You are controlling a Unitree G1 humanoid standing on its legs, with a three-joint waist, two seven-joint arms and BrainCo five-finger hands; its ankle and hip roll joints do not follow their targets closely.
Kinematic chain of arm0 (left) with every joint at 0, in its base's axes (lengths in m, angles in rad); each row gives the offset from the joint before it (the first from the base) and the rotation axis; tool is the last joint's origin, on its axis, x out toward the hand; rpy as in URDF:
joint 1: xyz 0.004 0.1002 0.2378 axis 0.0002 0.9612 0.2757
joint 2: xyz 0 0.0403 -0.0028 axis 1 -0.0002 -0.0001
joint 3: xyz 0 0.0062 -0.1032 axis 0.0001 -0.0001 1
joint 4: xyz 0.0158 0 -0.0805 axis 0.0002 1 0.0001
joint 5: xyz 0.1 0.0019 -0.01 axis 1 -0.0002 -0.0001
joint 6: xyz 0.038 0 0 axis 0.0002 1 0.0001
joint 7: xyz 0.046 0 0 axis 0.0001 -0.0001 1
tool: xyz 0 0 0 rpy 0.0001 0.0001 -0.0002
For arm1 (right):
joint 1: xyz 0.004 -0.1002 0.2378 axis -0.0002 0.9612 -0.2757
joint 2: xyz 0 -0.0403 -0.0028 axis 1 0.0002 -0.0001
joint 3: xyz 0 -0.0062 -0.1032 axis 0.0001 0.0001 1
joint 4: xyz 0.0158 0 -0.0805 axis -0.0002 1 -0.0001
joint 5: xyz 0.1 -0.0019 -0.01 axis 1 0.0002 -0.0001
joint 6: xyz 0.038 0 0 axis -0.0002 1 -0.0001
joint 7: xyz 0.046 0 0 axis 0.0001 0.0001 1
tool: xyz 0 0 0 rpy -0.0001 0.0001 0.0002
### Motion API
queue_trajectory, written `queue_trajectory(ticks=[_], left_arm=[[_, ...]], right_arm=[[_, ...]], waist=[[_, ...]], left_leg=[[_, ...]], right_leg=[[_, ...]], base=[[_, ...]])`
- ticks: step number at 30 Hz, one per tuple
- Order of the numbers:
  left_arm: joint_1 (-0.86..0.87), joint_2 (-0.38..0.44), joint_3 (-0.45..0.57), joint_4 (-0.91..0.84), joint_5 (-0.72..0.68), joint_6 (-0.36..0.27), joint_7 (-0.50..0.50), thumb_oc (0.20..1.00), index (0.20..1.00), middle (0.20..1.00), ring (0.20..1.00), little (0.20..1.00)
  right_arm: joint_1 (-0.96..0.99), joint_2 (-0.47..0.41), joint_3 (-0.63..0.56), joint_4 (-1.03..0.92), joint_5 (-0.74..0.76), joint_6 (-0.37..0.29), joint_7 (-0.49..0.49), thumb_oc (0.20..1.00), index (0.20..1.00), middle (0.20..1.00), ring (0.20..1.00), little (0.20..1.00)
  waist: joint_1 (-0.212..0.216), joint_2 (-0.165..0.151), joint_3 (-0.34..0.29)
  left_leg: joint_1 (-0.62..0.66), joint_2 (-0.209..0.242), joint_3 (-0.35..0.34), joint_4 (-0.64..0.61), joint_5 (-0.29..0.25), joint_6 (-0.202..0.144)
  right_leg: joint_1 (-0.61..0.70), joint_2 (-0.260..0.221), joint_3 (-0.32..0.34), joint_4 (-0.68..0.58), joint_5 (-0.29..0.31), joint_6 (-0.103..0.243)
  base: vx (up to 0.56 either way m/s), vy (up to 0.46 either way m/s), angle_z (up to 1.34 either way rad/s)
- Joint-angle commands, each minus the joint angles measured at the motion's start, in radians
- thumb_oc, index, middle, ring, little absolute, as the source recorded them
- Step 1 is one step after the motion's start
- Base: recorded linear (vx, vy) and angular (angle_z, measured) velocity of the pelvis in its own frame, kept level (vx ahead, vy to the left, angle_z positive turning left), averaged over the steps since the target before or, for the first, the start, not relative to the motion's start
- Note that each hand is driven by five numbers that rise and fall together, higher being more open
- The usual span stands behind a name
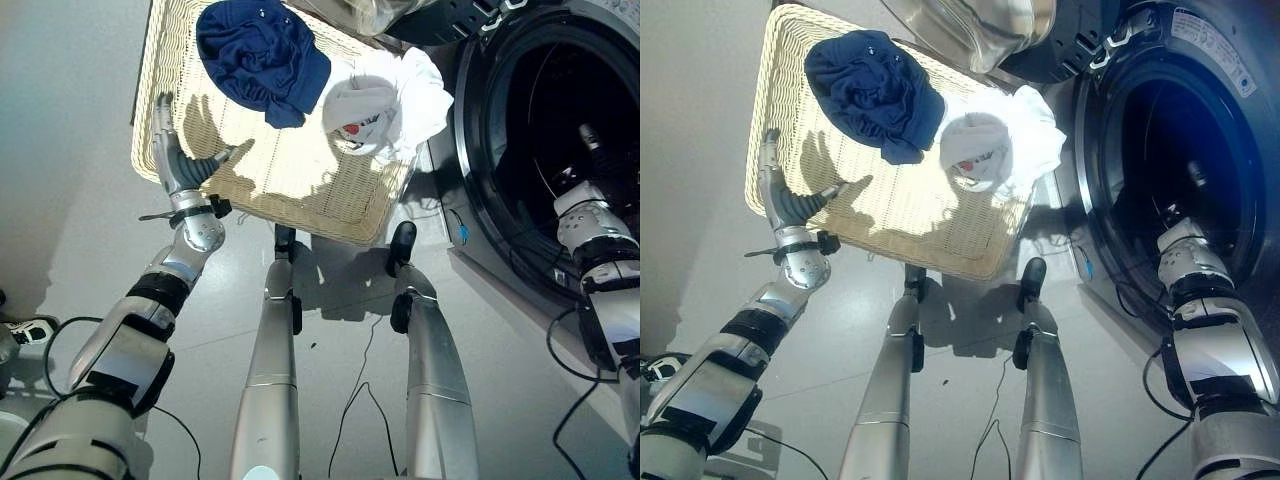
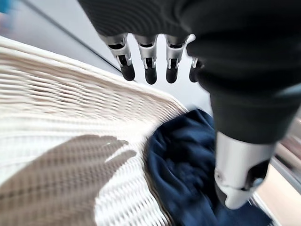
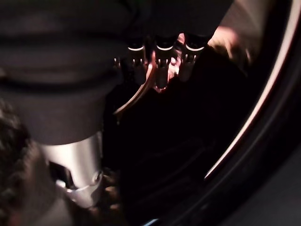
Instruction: Put the clothes into the washing machine.
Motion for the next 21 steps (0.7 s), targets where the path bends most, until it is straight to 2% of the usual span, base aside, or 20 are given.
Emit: queue_trajectory(ticks=[1, 2, 6, 10, 14, 19, 21], left_arm=[[-0.103, 0.021, 0.004, 0.017, 0.129, 0.036, 0.044, 1.000, 1.000, 1.000, 1.000, 1.000], [-0.116, 0.025, -0.009, 0.021, 0.142, 0.041, 0.050, 1.000, 1.000, 1.000, 1.000, 1.000], [-0.260, 0.030, -0.114, 0.079, 0.198, 0.132, 0.041, 1.000, 1.000, 1.000, 1.000, 1.000], [-0.346, 0.028, -0.170, 0.134, 0.219, 0.174, 0.013, 1.000, 1.000, 1.000, 1.000, 1.000], [-0.450, 0.017, -0.243, 0.218, 0.238, 0.221, 0.012, 1.000, 1.000, 1.000, 1.000, 1.000], [-0.505, 0.007, -0.263, 0.275, 0.203, 0.282, 0.020, 1.000, 1.000, 1.000, 1.000, 1.000], [-0.532, 0.008, -0.266, 0.311, 0.175, 0.325, -0.004, 1.000, 1.000, 1.000, 1.000, 1.000]], right_arm=[[-0.044, -0.100, 0.059, -0.012, -0.092, 0.062, -0.052, 1.000, 1.000, 1.000, 1.000, 1.000], [-0.049, -0.097, 0.068, -0.012, -0.104, 0.072, -0.055, 1.000, 1.000, 1.000, 1.000, 1.000], [-0.074, -0.053, 0.121, -0.004, -0.218, 0.098, -0.061, 1.000, 1.000, 1.000, 1.000, 1.000], [-0.087, -0.025, 0.152, -0.003, -0.275, 0.089, -0.067, 1.000, 1.000, 1.000, 1.000, 1.000], [-0.088, 0.020, 0.184, -0.014, -0.329, 0.060, -0.079, 1.000, 1.000, 1.000, 1.000, 1.000], [-0.079, 0.052, 0.198, -0.017, -0.353, 0.026, -0.087, 1.000, 1.000, 1.000, 1.000, 1.000], [-0.070, 0.068, 0.198, -0.020, -0.356, -0.013, -0.082, 1.000, 1.000, 1.000, 1.000, 1.000]], waist=[[0.000, 0.001, -0.009], [-0.001, 0.001, -0.009], [-0.018, 0.007, -0.009], [-0.035, 0.008, -0.009], [-0.064, 0.012, -0.009], [-0.083, 0.014, -0.009], [-0.094, 0.013, -0.009]], left_leg=[[0.005, -0.097, 0.024, 0.059, -0.068, 0.080], [0.005, -0.097, 0.025, 0.058, -0.068, 0.080], [-0.003, -0.090, 0.037, 0.048, -0.068, 0.080], [-0.009, -0.085, 0.047, 0.046, -0.069, 0.075], [-0.023, -0.075, 0.069, 0.039, -0.066, 0.066], [-0.032, -0.068, 0.082, 0.027, -0.064, 0.058], [-0.050, -0.064, 0.087, 0.018, -0.054, 0.051]], right_leg=[[0.032, 0.057, -0.065, -0.074, 0.087, 0.066], [0.032, 0.057, -0.064, -0.075, 0.088, 0.067], [0.016, 0.060, -0.049, -0.076, 0.086, 0.072], [0.005, 0.063, -0.038, -0.077, 0.085, 0.073], [-0.016, 0.075, -0.015, -0.082, 0.082, 0.072], [-0.029, 0.085, -0.002, -0.090, 0.076, 0.071], [-0.044, 0.091, 0.006, -0.099, 0.080, 0.070]], base=[[0.00, 0.000, 0.00], [0.00, 0.000, 0.00], [-0.02, 0.045, 0.00], [-0.02, 0.063, -0.01], [-0.02, 0.118, -0.06], [-0.01, 0.079, -0.08], [-0.02, 0.101, -0.09]])
